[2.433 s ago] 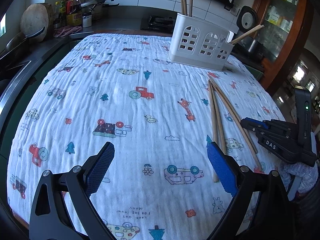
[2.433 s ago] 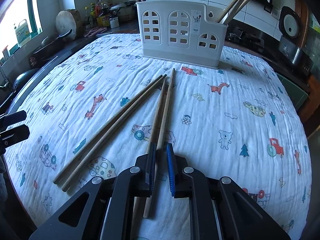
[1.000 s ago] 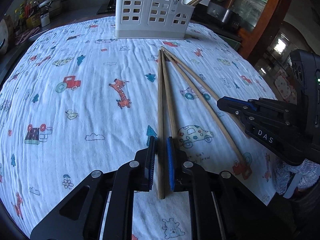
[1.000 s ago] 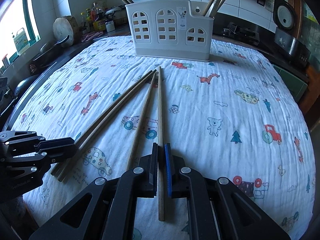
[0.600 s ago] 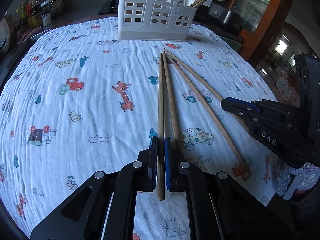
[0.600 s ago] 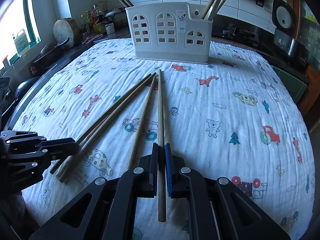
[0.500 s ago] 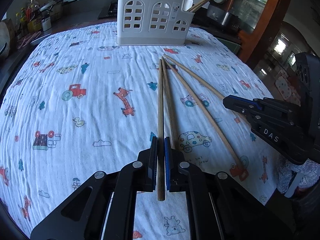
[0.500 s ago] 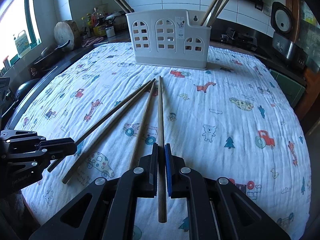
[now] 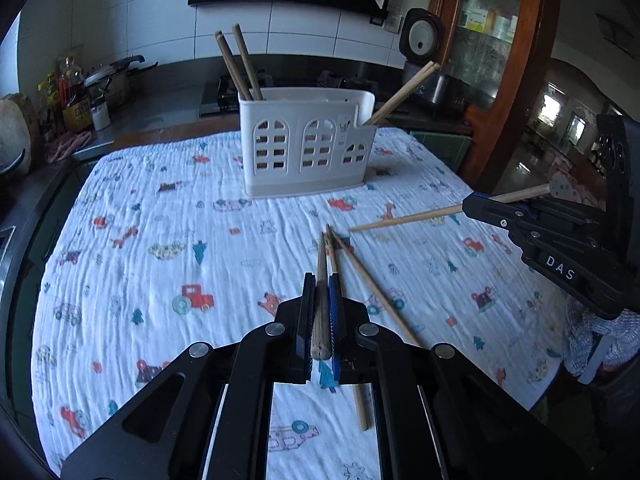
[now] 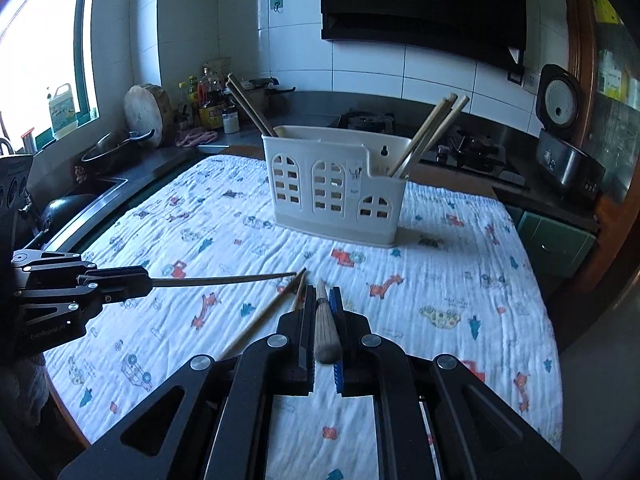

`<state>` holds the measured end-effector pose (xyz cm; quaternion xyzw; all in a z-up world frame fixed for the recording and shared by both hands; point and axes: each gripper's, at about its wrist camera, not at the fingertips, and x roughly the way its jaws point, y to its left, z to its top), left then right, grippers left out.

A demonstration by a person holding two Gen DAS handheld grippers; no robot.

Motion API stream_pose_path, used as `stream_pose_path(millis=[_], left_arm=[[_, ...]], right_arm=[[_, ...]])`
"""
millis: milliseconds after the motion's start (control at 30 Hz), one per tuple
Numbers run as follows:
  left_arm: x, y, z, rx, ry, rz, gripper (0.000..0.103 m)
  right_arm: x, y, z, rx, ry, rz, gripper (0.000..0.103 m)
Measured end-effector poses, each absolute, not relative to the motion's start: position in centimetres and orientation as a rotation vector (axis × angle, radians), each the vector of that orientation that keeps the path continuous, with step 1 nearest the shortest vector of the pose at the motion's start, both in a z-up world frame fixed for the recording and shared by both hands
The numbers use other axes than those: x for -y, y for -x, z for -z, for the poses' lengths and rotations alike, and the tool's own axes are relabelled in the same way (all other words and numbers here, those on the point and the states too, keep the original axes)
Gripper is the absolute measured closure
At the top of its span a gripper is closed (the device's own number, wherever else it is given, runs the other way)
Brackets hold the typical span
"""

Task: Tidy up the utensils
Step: 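Lift the left gripper's chopstick and carry it to the holder while the right gripper carries its own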

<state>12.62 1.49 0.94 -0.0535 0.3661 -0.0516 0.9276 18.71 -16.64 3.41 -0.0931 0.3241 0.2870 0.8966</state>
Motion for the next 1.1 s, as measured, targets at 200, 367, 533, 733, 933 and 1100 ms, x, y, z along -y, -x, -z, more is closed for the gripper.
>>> stream_pose_path(millis=[200,367,533,733,933,1100], left_arm=[[-1.8,-14.9,-3.3,-0.717,0.097,0.123,0.098],[-2.5,-16.9,-4.4,-0.723,0.102,0.146,0.098],[-3.1,-18.4,-6.0,-0.715,0.115,0.169,0.098],[-3.5,-19.6,-9.7,-0.666,0.098,0.179,0.098],[-3.9,-21.3,-14.8,-0.584,0.090,0.180,0.098],[-4.3,-23.4,-18.7,-0.497,0.076,0.141,0.098]], right_arm=[[16.1,-20.5,-5.9,-0.639,0.177,-0.615,0.096],[15.8,-22.6,-8.2,-0.639,0.175,-0.638,0.096],[15.9,-24.5,-11.4,-0.640,0.175,-0.662,0.096],[16.0,-26.2,-15.6,-0.631,0.191,-0.670,0.096],[15.7,-28.0,-19.0,-0.597,0.220,-0.640,0.096],[15.3,-29.6,-19.9,-0.590,0.226,-0.613,0.096]])
